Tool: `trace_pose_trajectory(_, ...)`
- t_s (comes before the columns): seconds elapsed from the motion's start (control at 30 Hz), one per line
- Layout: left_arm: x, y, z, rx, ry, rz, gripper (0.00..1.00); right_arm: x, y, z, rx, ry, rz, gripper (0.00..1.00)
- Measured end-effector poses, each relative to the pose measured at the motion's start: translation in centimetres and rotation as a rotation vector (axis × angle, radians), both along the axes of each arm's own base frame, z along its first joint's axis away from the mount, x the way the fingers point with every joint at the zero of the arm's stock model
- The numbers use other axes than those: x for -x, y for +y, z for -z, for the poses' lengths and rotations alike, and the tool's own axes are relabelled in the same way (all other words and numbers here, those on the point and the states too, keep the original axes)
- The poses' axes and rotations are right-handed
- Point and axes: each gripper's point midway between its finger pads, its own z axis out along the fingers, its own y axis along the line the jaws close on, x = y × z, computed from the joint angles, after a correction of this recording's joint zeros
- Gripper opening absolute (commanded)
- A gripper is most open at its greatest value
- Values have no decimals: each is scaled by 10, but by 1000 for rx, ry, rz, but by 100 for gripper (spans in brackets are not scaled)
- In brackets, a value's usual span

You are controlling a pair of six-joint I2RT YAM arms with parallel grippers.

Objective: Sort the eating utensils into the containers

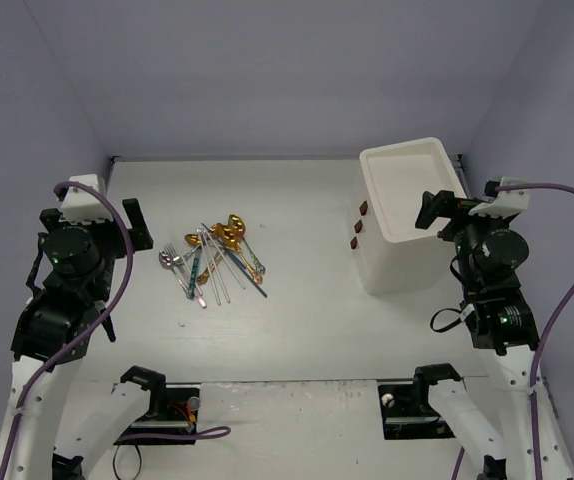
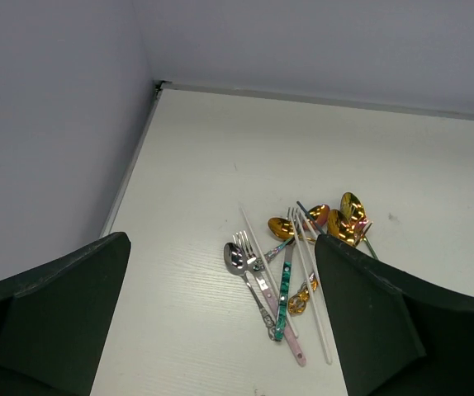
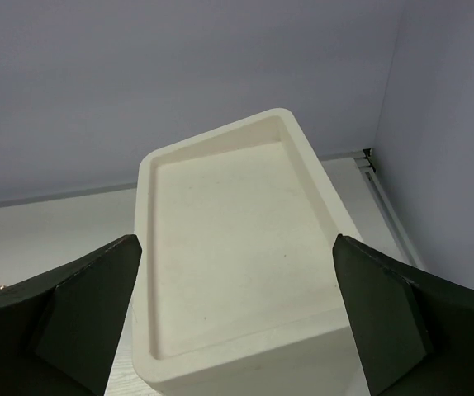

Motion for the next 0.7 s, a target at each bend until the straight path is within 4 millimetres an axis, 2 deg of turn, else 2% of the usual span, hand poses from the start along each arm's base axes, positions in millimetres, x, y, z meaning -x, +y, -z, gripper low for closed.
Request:
trace_pose_trajectory(0.17, -3, -8, 7, 15, 20, 37, 93, 0, -3, 3, 21, 14, 14, 100)
trace_pose_trajectory(0.33, -14, -33, 17, 94, 60, 131, 93, 3, -10, 3, 42, 16, 49, 100)
trace_pose_trajectory(0.47, -27, -67, 26, 202, 102, 252, 93, 4, -9, 1, 60, 17, 37, 100)
trace_pose_trajectory(0.7, -68, -152, 58, 442, 217, 476, 93, -4, 7, 1, 78, 35, -50, 100)
